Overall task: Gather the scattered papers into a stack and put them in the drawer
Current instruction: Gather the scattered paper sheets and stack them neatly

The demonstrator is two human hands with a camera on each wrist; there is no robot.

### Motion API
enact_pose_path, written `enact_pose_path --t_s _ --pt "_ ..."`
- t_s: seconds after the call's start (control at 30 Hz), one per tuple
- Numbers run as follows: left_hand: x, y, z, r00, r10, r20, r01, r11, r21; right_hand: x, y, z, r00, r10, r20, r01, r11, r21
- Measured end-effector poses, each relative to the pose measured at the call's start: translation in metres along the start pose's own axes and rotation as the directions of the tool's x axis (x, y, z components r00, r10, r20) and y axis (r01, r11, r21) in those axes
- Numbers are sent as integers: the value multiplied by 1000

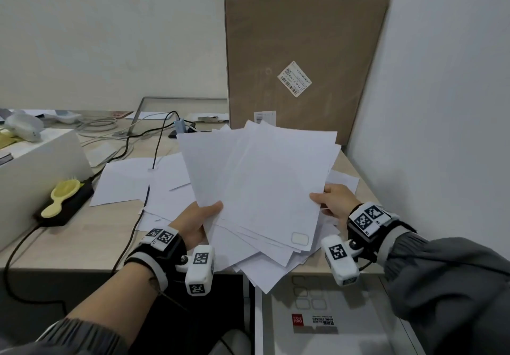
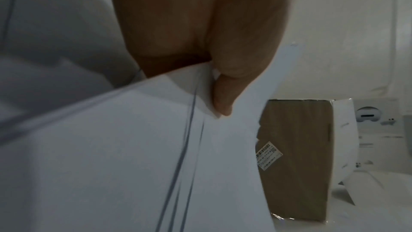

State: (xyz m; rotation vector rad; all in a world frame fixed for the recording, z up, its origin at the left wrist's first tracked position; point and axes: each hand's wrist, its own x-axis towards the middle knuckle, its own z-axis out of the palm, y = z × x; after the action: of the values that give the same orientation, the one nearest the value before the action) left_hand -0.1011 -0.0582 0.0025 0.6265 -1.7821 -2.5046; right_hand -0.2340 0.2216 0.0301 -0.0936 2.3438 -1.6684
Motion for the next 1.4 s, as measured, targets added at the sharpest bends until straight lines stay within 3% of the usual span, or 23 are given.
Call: enact_pose_path --t_s 0.2,0.33,0.57,0.7,0.8,0.9,1.0,1.1,1.17,1.3,1.4 --pt "-2 7 -1 1000 3 9 -3 998 58 10 1 -18 993 -89 -75 78 987 -142" --pt "3 14 1 1000 0 29 -5 986 169 18 -3 -27 993 -106 -42 92 961 -263" --pt "6 20 20 992 2 123 -33 967 252 20 -8 5 994 -109 21 111 969 -221" --pt "5 21 18 993 70 96 -92 964 251 23 2 10 998 -51 32 54 992 -112" --pt "4 25 16 988 140 69 -152 958 242 19 2 7 984 34 174 -65 982 177" --pt "1 39 18 980 173 99 -192 955 228 11 -18 1 948 -84 306 -36 929 368" --pt "2 64 24 964 232 131 -256 942 218 6 -52 -6 942 -229 247 73 855 514" --pt "7 89 32 942 322 98 -335 927 171 1 -80 -6 937 -325 130 195 793 577" --pt "10 97 38 929 366 55 -370 920 128 -3 -86 -1 928 -354 116 219 771 597" --pt "13 91 43 920 388 53 -391 917 79 -4 -70 15 918 -346 194 211 840 499" --pt "14 90 44 901 434 19 -435 899 61 -3 -59 24 927 -334 169 234 870 434"
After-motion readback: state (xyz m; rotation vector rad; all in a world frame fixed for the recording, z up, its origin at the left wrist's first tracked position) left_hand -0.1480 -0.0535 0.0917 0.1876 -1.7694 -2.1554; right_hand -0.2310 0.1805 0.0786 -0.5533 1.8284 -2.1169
